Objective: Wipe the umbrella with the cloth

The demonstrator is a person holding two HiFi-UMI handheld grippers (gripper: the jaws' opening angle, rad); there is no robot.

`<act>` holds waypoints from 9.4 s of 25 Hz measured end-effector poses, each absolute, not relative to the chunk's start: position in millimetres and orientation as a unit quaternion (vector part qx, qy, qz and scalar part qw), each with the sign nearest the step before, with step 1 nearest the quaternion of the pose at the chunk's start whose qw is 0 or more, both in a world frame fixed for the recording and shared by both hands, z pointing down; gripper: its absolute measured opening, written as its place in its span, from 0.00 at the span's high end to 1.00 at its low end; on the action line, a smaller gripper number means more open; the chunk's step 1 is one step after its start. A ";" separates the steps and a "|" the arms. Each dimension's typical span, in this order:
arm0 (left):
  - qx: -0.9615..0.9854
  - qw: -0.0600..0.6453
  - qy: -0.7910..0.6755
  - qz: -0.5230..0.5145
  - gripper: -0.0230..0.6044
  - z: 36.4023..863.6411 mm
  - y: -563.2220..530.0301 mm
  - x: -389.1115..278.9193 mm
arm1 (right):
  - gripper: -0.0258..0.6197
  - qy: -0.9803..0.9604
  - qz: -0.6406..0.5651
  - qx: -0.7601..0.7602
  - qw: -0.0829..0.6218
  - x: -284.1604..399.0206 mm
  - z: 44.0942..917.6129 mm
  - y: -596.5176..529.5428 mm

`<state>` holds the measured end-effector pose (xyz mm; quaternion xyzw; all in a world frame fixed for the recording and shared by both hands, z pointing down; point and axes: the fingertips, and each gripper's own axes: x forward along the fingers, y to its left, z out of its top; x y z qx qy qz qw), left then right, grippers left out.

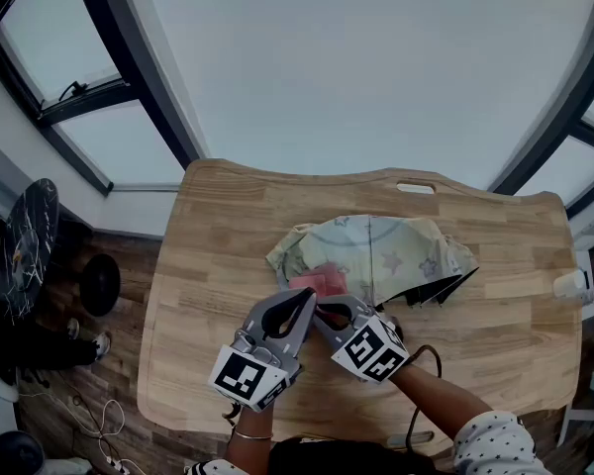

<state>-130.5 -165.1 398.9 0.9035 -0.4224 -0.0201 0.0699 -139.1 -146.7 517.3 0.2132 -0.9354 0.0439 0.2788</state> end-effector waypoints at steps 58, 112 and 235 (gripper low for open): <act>0.918 0.103 -0.377 0.066 0.97 512.8 -206.7 -73.7 | 0.92 -0.894 0.020 0.277 0.351 -24.9 552.5 -168.1; 0.936 0.120 -0.324 0.063 0.97 492.6 -175.1 -63.9 | 0.92 -0.829 -0.097 0.379 0.400 76.9 524.8 -234.5; 0.843 0.207 -0.490 -0.082 0.97 495.8 -191.9 -92.9 | 0.92 -0.862 -0.171 0.286 0.381 -51.1 488.5 -209.8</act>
